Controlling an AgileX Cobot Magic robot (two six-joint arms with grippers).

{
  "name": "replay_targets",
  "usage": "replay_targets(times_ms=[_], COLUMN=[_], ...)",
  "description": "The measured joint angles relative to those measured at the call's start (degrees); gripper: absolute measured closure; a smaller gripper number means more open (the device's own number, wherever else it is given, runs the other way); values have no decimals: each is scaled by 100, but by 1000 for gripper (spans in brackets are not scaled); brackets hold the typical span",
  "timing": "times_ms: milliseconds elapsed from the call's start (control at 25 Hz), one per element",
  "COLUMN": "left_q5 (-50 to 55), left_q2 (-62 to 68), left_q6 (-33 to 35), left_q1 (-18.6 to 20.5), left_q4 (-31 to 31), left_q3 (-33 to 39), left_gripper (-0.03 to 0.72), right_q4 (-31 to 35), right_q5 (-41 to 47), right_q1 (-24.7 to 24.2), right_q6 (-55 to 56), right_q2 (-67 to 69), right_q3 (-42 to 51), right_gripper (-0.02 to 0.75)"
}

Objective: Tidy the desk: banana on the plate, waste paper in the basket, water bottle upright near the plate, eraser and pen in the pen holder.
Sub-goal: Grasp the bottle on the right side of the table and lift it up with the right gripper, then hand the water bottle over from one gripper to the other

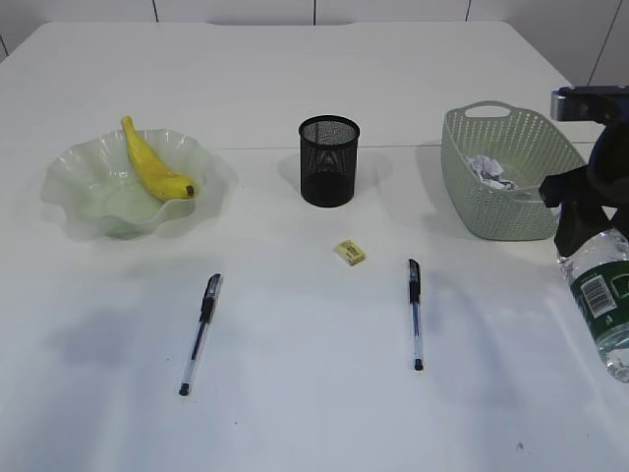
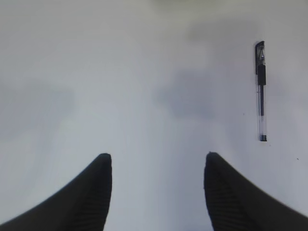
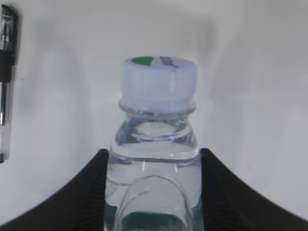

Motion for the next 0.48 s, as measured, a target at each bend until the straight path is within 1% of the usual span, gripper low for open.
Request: replay_targets(times_ms=[240,320,480], left_q5=[10,11,31], left_q2=[0,0,0], left_q6=[0,0,0], left_q1=[-2,-2,-2], left_q4=[-55,-128,-201], left_q3=[0,0,0], left_gripper=[263,263,263], right_q4=[252,519,1398], right_q5=[-113,-148,-184], right_q1=[0,0,90], right_q6=[-215,-491,-1154], right_q2=[-1012,-1316,-1721], right_q3=[438,514,524], right_gripper=[351,351,351])
